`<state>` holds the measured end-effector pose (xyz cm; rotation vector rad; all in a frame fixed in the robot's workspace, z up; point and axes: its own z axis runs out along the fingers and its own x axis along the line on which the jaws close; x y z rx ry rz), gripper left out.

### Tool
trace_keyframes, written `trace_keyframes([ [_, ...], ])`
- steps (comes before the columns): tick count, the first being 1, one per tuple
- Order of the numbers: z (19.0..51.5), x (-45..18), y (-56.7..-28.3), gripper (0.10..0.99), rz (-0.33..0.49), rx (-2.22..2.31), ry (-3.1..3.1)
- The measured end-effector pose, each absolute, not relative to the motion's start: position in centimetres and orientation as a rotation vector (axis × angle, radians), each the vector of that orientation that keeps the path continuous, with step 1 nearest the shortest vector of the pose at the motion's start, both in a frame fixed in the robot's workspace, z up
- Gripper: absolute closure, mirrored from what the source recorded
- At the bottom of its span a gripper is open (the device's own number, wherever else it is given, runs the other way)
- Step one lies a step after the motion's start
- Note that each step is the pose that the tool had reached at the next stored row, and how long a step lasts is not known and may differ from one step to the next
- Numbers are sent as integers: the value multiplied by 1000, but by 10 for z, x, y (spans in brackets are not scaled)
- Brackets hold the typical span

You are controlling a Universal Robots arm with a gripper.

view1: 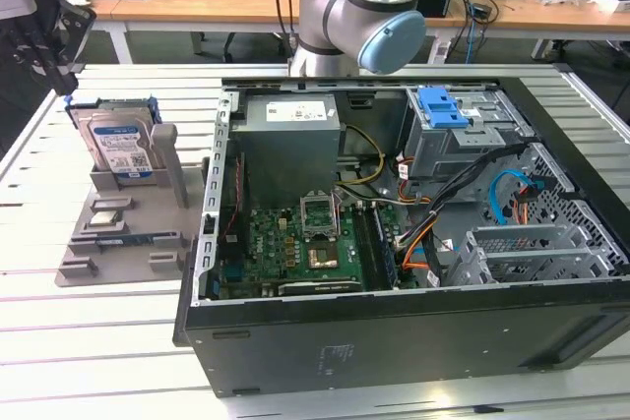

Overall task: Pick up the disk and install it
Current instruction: 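Pick up the disk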

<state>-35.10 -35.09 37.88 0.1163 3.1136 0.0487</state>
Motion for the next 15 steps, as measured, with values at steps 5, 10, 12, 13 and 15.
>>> trace_keyframes([
  [5,379,-351,-351,980,50,-2,3117],
  [10,379,-351,-351,980,52,-168,3114],
  [12,379,-351,-351,980,53,-237,3110],
  [13,379,-351,-351,980,53,-262,3109],
  [15,379,-351,-351,980,54,-324,3103],
])
